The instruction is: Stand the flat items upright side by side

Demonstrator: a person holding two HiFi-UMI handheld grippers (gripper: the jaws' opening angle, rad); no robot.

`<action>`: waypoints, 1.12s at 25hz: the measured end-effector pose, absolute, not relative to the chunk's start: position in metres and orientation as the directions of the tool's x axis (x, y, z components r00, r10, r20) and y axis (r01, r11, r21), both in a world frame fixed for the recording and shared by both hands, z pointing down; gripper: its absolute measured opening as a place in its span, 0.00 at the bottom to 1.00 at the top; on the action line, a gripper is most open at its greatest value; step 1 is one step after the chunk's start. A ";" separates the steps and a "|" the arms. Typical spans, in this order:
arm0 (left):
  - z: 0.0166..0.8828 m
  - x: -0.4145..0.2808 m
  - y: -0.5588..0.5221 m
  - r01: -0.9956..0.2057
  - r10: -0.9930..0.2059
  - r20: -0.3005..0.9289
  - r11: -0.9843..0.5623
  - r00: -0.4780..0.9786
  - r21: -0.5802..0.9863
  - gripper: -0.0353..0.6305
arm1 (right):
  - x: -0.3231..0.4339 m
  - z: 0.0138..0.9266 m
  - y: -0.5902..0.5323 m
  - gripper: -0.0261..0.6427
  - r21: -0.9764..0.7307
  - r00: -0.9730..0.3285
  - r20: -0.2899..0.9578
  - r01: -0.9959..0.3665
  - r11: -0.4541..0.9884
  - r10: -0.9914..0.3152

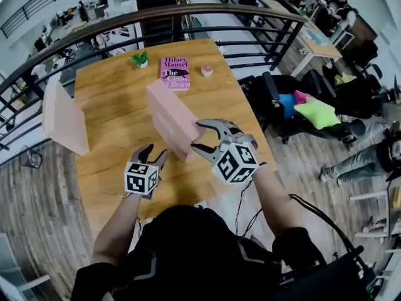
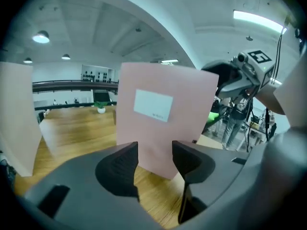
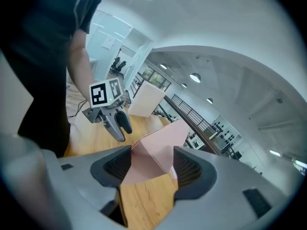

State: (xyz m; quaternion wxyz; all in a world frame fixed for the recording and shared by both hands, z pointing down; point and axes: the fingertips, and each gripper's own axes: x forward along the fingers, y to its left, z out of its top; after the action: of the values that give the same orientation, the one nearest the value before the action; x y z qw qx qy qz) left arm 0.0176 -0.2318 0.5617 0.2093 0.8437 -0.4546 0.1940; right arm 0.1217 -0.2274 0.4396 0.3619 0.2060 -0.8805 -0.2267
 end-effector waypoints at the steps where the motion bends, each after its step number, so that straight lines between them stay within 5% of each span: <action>1: 0.551 0.010 -0.231 -0.859 -0.710 0.497 -0.482 0.499 0.174 0.41 | 0.121 0.437 -0.229 0.47 0.527 -0.664 0.529 -0.231 0.818 -0.528; 12: 0.475 -0.045 -0.213 -0.936 -0.867 0.353 -0.321 0.353 0.146 0.41 | 0.138 0.423 -0.242 0.61 0.042 -0.777 0.321 -0.560 0.827 -0.542; 24: 0.428 -0.072 -0.176 -0.980 -0.937 0.287 -0.183 0.198 0.079 0.36 | 0.115 0.471 -0.236 0.62 -0.152 -0.804 0.388 -0.538 0.829 -0.450; 28: 0.413 -0.075 -0.166 -0.989 -0.954 0.261 -0.136 0.146 0.058 0.34 | 0.118 0.479 -0.240 0.54 -0.088 -0.788 0.406 -0.538 0.839 -0.463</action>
State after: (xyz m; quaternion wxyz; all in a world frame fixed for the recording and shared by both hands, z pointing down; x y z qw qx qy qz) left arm -0.0745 -0.1658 0.4132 0.1084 0.7492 -0.6484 0.0802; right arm 0.1180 -0.2400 0.4794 0.1876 0.2659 -0.9402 0.1001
